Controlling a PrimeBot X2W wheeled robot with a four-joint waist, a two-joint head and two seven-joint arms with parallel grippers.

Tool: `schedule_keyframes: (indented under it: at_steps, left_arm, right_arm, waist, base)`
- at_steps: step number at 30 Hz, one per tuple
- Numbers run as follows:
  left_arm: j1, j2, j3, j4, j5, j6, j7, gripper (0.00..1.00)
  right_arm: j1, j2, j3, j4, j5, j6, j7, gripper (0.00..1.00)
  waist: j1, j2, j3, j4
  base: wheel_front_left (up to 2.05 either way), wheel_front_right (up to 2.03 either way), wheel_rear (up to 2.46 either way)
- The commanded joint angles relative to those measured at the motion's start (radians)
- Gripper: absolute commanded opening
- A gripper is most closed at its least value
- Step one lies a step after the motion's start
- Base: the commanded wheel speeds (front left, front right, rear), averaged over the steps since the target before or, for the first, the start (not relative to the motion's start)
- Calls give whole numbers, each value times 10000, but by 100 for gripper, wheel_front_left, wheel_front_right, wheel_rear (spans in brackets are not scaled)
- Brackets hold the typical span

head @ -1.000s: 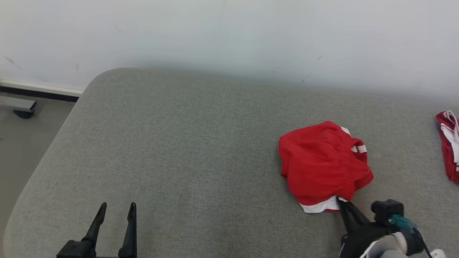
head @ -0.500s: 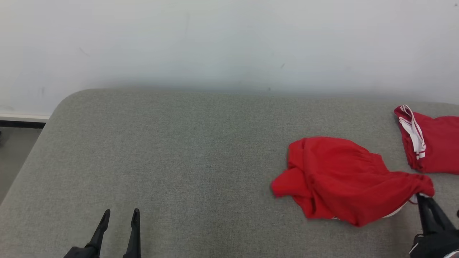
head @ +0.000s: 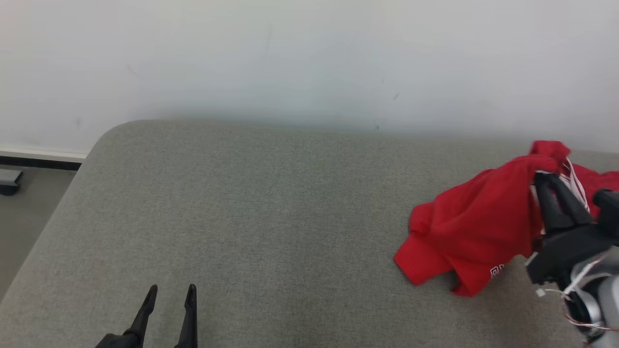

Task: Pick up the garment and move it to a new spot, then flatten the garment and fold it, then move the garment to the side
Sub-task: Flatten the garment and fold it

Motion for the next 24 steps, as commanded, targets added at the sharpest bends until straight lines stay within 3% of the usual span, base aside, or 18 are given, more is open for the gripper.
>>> schedule_keyframes:
  at_steps: [1, 7, 14, 18, 20, 21, 22, 24]
  left_arm:
    - [-30, -73, -29, 42, 90, -37, -27, 100]
    - [-191, -170, -190, 164, 165, -116, -27, 100]
    - [-291, -127, -174, 332, 165, -155, -27, 100]
    - [-341, -121, -151, 413, 164, -187, -27, 100]
    - [-382, -125, -151, 471, 168, -214, -27, 100]
    - [-408, -144, -176, 506, 181, -224, -27, 100]
    - [-450, -167, -204, 533, 201, -235, -27, 100]
    - [-502, -209, -253, 594, 220, -218, -27, 100]
  right_arm:
    - [-367, 274, 613, -95, -11, -28, 185, 0]
    - [-1224, 1193, 2671, 673, 298, -28, 190, 0]
    - [-1838, 2739, 4642, 2823, 602, -28, -531, 0]
    - [-2100, 3298, 5491, 3855, 763, -28, -889, 2]
    - [-2237, 3531, 6085, 4516, 996, -28, -1059, 15]
    - [-2303, 3598, 6404, 4842, 1092, -28, -1123, 42]
    - [-2357, 3635, 6680, 5195, 1222, -28, -1055, 100]
    - [-2608, 3670, 7038, 5646, 1455, -28, -1265, 100]
  waist:
    - [1, -1, -44, 283]
    - [1, -1, -56, 776]
    - [1, -1, 6, 1107]
    - [1, -1, 62, 1144]
    - [1, -1, 93, 1169]
    - [1, -1, 102, 1190]
    - [1, -1, 119, 1225]
    - [1, -1, 129, 1260]
  base:
    - [0, 0, 0]
    - [0, 0, 0]
    - [0, 0, 0]
    - [0, 0, 0]
    - [0, 0, 0]
    - [0, 0, 0]
    - [0, 0, 0]
    - [0, 0, 0]
